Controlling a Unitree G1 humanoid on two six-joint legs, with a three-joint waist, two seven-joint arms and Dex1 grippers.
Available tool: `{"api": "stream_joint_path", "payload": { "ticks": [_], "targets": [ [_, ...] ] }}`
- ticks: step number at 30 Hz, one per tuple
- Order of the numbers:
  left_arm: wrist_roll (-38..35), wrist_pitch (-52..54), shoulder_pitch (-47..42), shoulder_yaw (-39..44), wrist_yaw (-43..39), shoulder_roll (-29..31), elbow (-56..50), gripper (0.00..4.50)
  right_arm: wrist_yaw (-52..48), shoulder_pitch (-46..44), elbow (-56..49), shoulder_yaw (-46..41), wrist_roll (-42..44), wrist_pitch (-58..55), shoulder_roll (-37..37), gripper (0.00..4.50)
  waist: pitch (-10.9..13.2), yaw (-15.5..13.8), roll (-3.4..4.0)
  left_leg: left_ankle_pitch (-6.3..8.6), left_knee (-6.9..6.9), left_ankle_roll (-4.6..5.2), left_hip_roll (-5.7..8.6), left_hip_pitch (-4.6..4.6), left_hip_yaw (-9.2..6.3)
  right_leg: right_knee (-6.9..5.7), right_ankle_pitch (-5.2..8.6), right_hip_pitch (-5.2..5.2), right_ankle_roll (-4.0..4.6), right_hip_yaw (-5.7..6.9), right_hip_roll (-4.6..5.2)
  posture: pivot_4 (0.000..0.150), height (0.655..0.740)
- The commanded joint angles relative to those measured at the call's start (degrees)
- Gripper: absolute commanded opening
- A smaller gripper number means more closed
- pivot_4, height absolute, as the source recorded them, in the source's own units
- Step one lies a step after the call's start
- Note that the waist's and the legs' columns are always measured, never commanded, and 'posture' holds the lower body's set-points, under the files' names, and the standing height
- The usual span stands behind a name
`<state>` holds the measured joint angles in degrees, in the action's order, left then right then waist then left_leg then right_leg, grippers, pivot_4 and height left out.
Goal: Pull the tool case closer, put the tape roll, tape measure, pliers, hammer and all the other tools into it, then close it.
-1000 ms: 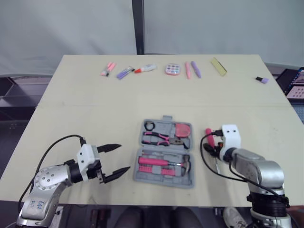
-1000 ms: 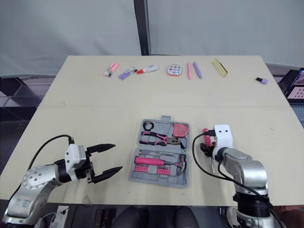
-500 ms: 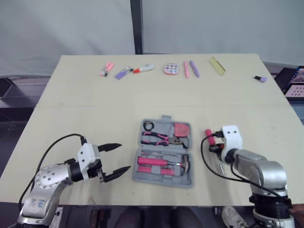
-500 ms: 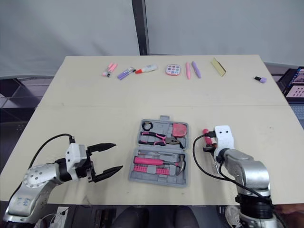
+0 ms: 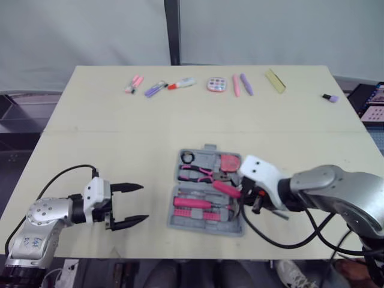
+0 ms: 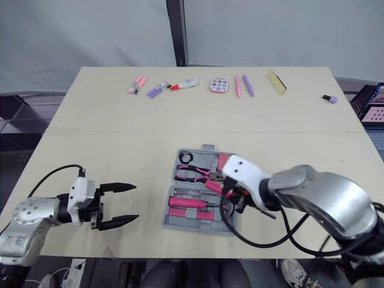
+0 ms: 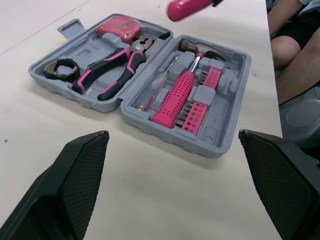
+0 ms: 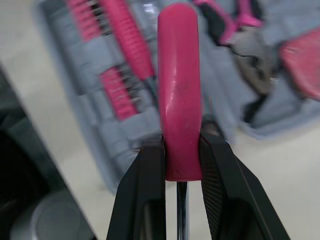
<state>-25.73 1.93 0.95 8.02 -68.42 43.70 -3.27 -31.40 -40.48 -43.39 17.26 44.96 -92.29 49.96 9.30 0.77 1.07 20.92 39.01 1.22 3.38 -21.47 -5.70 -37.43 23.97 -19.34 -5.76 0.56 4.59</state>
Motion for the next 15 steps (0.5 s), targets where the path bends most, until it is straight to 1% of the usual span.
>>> {"api": "stream_joint_path", "payload": {
  "ticks": [1, 5, 7, 15],
  "targets": [
    [0.08, -1.82, 0.34, 0.7, -1.62, 0.54, 0.24, 4.5, 0.47, -4.8, 0.47, 5.9, 4.28, -0.21, -0.96, 0.41, 0.01, 0.09, -0.08, 0.0, 0.01, 0.0, 0.0, 0.0, 0.0, -0.06, 0.0, -0.05, 0.0, 0.0, 0.01, 0.15, 0.7134],
    [-0.01, -2.01, 1.95, 0.91, -2.85, 1.24, -0.85, 4.5, 2.67, -8.97, 2.55, 11.9, 7.38, -0.21, -2.27, 0.41, 0.01, 0.67, -0.09, 0.0, -0.04, 0.0, -0.01, 0.0, -0.02, -0.25, 0.0, -0.18, 0.0, 0.07, 0.03, 0.15, 0.7134],
    [-0.18, -1.74, 2.94, 1.39, -3.22, 1.75, -1.53, 4.5, 4.4, -11.05, 4.4, 14.67, 8.74, -0.21, -4.38, 0.41, 0.01, 0.84, -0.1, 0.0, -0.02, 0.0, -0.01, 0.0, -0.04, -0.3, 0.0, -0.17, 0.0, 0.11, 0.04, 0.15, 0.7134],
    [-1.37, 1.89, 5.3, 2.29, -3.12, 4.08, -6.62, 4.5, 11.53, -13.29, 8.87, 20.01, 12.19, -0.21, -11.15, 0.41, 0.01, 1.0, -0.1, -0.02, -0.03, -0.03, -0.02, 0.01, -0.05, -0.42, 0.0, -0.25, 0.0, 0.18, 0.06, 0.15, 0.7134]
  ]
}}
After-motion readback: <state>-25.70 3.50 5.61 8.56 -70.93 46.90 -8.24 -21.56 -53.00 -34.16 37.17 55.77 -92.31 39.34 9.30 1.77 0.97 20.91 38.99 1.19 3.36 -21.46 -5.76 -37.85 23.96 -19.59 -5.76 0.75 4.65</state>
